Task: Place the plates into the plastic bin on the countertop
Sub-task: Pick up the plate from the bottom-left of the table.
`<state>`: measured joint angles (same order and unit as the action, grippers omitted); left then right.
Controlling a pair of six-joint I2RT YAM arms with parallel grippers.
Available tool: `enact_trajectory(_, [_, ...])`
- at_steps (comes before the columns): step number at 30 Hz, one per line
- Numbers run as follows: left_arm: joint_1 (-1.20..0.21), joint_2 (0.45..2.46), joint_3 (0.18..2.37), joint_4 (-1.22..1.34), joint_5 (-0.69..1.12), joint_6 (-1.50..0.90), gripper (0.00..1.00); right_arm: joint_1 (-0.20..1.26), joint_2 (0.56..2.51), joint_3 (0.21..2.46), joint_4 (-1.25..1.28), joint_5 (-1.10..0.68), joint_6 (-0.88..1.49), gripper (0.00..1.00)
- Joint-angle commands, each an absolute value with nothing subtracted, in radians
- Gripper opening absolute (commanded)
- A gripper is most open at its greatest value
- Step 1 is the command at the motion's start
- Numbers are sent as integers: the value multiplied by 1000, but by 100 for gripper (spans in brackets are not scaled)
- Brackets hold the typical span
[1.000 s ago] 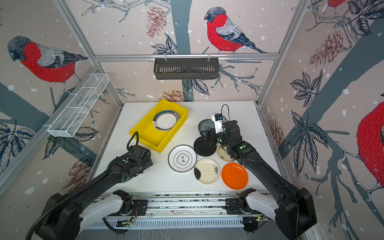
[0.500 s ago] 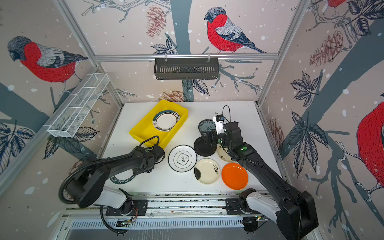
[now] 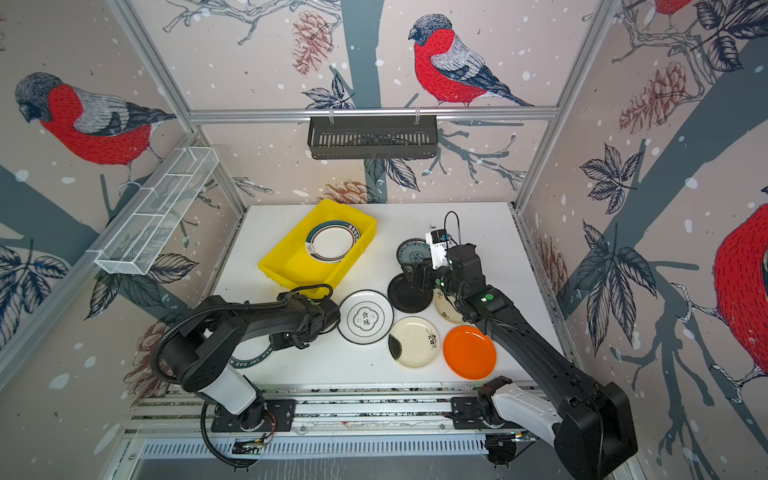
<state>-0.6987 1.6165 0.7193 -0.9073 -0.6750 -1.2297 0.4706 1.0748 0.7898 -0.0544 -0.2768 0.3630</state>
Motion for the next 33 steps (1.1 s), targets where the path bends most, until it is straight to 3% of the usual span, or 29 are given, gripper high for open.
enact_trajectory(1, [-701,1590,695,-900,-673,-1246,41,472,1081,789,-34,-269,358,80])
enact_trajectory(5, [-696,1619,712,-949,-691,-1270,42,471,1083,796,-41,-276,357,80])
enact_trajectory(10, [-695,1697,723,-974,-690,-1268,29,472,1082,796,-45,-278,357,80])
enact_trajectory(19, [-684,1678,718,-966,-701,-1254,27,471,1080,794,-46,-281,359,79])
enact_trajectory(24, [-684,1687,732,-965,-709,-1248,14,472,1078,793,-46,-282,360,79])
enact_trajectory(33, [-684,1686,736,-943,-704,-1236,12,471,1076,792,-49,-284,360,78])
